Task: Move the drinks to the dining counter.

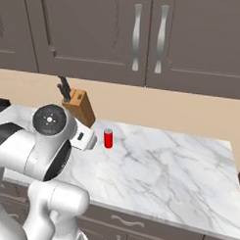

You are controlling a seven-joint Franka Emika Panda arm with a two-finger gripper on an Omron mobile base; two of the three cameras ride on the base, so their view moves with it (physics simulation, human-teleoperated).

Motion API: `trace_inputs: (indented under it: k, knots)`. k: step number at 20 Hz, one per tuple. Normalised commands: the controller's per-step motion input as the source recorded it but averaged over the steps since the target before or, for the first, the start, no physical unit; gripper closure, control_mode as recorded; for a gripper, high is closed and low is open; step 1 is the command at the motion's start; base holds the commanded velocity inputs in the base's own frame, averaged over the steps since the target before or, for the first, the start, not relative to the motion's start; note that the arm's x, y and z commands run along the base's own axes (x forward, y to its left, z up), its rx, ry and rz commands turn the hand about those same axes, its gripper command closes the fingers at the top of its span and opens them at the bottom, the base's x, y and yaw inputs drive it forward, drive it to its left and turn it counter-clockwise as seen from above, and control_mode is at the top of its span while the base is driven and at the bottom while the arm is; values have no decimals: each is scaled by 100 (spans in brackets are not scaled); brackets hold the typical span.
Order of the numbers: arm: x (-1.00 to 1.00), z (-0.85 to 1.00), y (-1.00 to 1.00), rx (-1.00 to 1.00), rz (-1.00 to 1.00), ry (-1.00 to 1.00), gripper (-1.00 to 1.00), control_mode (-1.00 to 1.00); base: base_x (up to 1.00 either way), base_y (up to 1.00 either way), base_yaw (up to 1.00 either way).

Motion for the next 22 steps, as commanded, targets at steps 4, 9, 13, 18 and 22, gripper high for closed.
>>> trace_inputs:
  k: [4,9,13,18,22]
  knots:
    - [28,-48,-13,0,0,-13,-100,-100,0,0,0]
    - [34,-50,-10,0,0,-9,-100,-100,0,0,0]
    - [38,-20,-4,-3,-1,-2,-100,-100,0,0,0]
    - [41,-8,0,-13,-5,1,-100,-100,0,0,0]
    - [36,-22,0,-11,-1,0,-100,-100,0,0,0]
